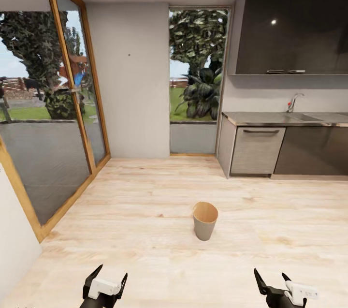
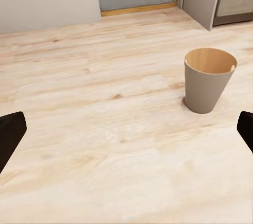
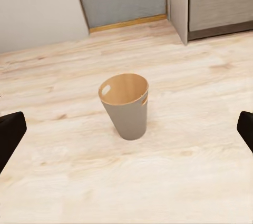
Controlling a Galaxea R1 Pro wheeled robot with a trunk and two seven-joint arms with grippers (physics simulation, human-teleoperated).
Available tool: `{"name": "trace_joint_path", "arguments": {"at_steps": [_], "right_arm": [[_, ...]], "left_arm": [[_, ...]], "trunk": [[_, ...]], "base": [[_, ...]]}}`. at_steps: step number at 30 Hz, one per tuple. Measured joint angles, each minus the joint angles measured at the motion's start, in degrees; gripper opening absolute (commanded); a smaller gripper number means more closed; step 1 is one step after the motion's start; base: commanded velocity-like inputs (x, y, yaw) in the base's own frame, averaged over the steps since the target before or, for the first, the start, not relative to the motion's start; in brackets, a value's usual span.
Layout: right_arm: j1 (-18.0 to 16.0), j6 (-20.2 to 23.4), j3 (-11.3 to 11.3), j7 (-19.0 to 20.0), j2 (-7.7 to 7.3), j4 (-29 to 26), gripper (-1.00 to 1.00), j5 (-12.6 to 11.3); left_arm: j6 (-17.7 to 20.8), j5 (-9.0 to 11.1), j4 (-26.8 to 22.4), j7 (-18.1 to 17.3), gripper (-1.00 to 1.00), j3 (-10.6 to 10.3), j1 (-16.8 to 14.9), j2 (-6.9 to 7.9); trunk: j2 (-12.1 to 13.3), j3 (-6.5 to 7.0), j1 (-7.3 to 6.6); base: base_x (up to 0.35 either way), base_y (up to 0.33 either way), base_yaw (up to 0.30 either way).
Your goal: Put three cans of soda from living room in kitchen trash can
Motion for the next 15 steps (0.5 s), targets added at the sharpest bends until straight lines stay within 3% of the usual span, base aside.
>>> {"name": "trace_joint_path", "arguments": {"at_steps": [15], "right_arm": [[-0.05,0.0,0.01,0.0,0.0,0.0,1.0,0.68]], "left_arm": [[0.08,-0.07,0.0,-0.08,1.0,0.08,0.0,0.0]], "trunk": [[0.0,0.0,0.0]], "base": [[0.193,-0.235,0.24]]}}
